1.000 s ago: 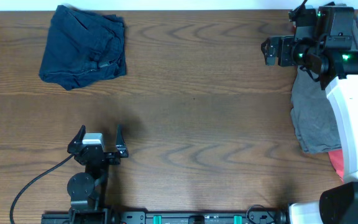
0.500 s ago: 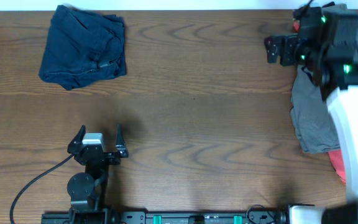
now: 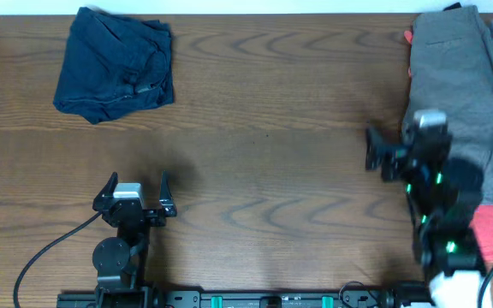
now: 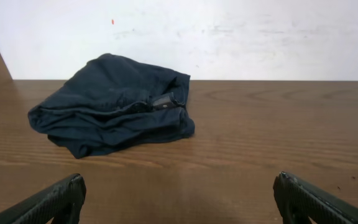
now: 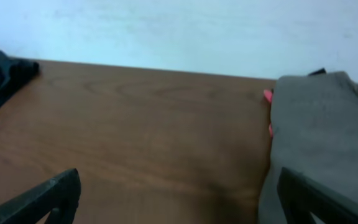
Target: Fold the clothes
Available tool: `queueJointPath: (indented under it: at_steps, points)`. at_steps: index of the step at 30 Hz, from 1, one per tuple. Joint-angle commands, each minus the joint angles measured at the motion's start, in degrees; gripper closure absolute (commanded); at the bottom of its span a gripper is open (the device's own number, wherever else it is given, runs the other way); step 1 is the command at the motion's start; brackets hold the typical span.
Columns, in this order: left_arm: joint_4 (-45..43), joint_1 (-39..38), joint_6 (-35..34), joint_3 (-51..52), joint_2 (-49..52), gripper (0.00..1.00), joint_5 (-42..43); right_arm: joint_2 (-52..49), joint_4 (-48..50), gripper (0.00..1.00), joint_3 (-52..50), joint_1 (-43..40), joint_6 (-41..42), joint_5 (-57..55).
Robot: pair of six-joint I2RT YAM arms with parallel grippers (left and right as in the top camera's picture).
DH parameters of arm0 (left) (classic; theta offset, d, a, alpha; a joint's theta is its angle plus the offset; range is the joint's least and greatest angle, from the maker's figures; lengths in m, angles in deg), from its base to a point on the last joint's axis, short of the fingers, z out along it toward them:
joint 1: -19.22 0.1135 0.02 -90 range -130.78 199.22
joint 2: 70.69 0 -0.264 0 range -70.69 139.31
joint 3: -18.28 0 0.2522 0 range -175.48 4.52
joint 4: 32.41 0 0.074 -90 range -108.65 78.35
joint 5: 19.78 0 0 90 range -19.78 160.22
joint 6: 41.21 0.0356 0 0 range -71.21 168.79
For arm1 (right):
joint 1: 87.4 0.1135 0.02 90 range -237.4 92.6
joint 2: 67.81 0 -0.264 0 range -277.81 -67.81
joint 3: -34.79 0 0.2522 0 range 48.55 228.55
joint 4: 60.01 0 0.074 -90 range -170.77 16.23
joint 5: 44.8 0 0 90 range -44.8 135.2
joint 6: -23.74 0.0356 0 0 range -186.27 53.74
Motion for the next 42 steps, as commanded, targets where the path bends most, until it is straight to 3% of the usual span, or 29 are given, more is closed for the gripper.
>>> queueJointPath:
  at_steps: [1, 7, 11, 20, 26, 42]
  points:
    - [1.9, -0.2, -0.5, 1.0, -0.3, 0.02, 1.0, 8.2, 3.1, 0.01, -8.9, 1.8, -0.6, -0.2]
    - [1.9, -0.2, -0.5, 1.0, -0.3, 0.02, 1.0, 24.5, 8.2, 0.01, -23.7, 4.2, -0.6, -1.7]
    - [1.9, -0.2, -0.5, 1.0, -0.3, 0.02, 1.0, 30.9, 4.2, 0.01, -25.8, 5.2, -0.7, -1.8]
    - [1.9, -0.2, -0.5, 1.0, -0.3, 0.02, 1.0, 36.3, -3.0, 0.01, -25.8, 5.2, -0.9, -3.9]
    - [1.9, -0.2, -0.5, 1.0, -0.3, 0.02, 1.0, 40.7, -3.0, 0.01, -25.8, 5.2, -1.7, -4.1]
    - [1.9, -0.2, -0.5, 1.0, -0.3, 0.02, 1.0, 40.7, -2.8, 0.01, -25.8, 5.2, -1.7, -4.1]
